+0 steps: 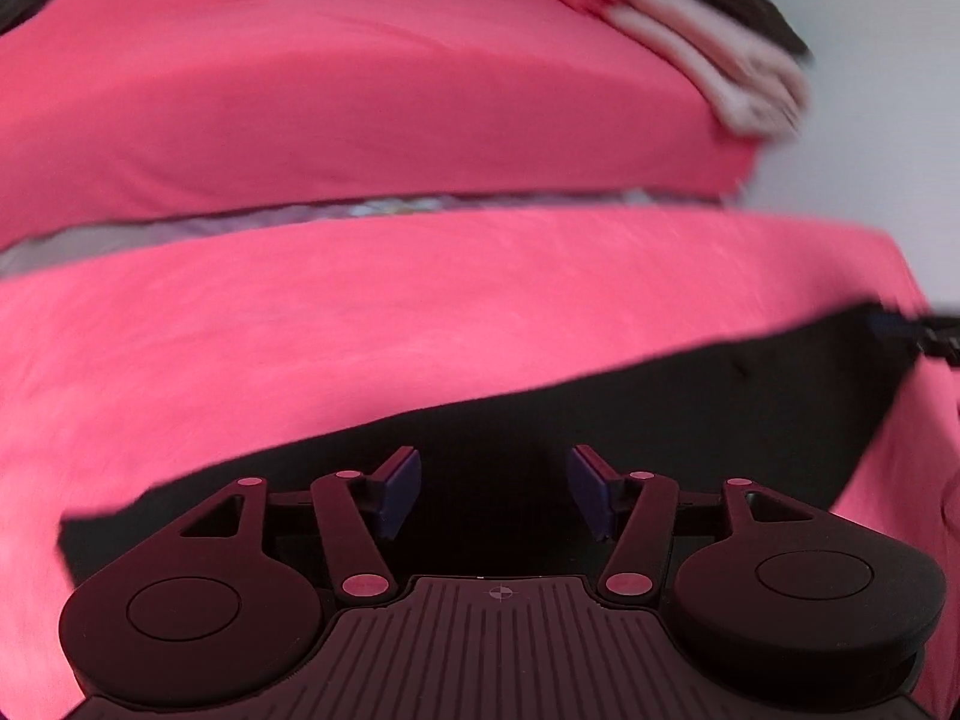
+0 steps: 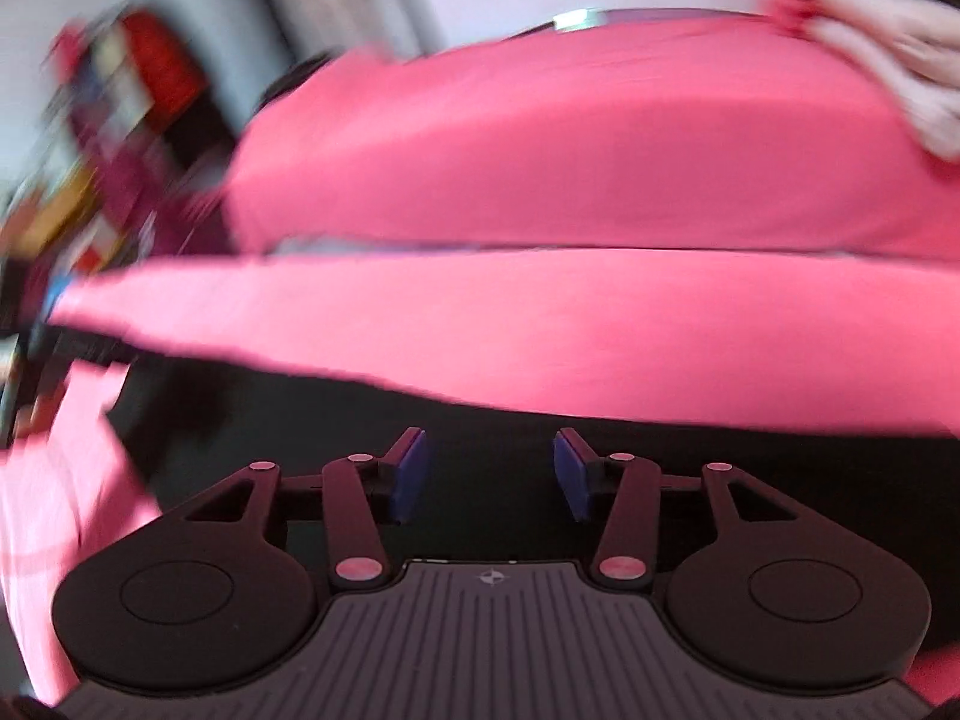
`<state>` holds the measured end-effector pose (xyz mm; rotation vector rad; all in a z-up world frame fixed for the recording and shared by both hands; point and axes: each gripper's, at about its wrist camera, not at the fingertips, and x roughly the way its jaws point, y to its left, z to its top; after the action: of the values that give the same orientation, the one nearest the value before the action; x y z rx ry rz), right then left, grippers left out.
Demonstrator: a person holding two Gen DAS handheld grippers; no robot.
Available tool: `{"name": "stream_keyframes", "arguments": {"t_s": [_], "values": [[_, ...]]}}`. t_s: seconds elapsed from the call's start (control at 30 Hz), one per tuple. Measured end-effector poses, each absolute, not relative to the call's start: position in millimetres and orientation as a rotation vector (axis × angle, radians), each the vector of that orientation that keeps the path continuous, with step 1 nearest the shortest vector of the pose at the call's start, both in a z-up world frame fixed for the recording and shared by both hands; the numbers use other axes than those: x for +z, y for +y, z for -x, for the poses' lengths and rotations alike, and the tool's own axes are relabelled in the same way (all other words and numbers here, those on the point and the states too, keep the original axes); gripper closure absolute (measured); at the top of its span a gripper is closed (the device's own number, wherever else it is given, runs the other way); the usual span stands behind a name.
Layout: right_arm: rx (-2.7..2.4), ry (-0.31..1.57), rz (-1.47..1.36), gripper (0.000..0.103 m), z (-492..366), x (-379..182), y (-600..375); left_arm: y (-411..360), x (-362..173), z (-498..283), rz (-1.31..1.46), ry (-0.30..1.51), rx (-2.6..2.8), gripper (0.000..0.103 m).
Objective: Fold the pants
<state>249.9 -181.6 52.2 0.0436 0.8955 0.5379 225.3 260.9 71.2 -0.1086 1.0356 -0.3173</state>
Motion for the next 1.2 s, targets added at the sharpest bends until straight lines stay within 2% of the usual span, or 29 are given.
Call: {"name": "stream_keyframes", "arguments": {"t_s": [0.37, 0.63, 0.73, 0.83, 0.87, 0.97, 1.03, 1.13, 1.2], "values": [[0.859, 1.0, 0.241, 0.051, -295, 40, -40, 224, 34, -273, -0.032, 1.18, -0.589, 0.0], [0.915, 1.078, 0.296, 0.052, -312, 11, -23, 231, 26, -278, -0.035, 1.201, -0.611, 0.0], [0.916, 1.119, 0.29, 0.062, -314, 1, -23, 230, 21, -278, -0.038, 1.213, -0.611, 0.0], [0.921, 1.107, 0.308, 0.082, -306, 1, -24, 229, 19, -273, -0.049, 1.197, -0.617, 0.0], [0.918, 1.1, 0.313, 0.094, -304, 2, -25, 229, 19, -272, -0.053, 1.19, -0.617, 0.0], [0.908, 1.077, 0.304, 0.096, -300, 6, -29, 227, 21, -269, -0.071, 1.169, -0.587, 0.0], [0.902, 1.048, 0.305, 0.096, -297, 13, -32, 229, 22, -267, -0.1, 1.155, -0.554, 0.022], [0.893, 1.009, 0.3, 0.096, -298, 20, -29, 236, 27, -264, -0.078, 1.147, -0.542, 0.04], [0.89, 0.986, 0.297, 0.097, -300, 26, -30, 237, 33, -261, -0.079, 1.127, -0.536, 0.044]]}}
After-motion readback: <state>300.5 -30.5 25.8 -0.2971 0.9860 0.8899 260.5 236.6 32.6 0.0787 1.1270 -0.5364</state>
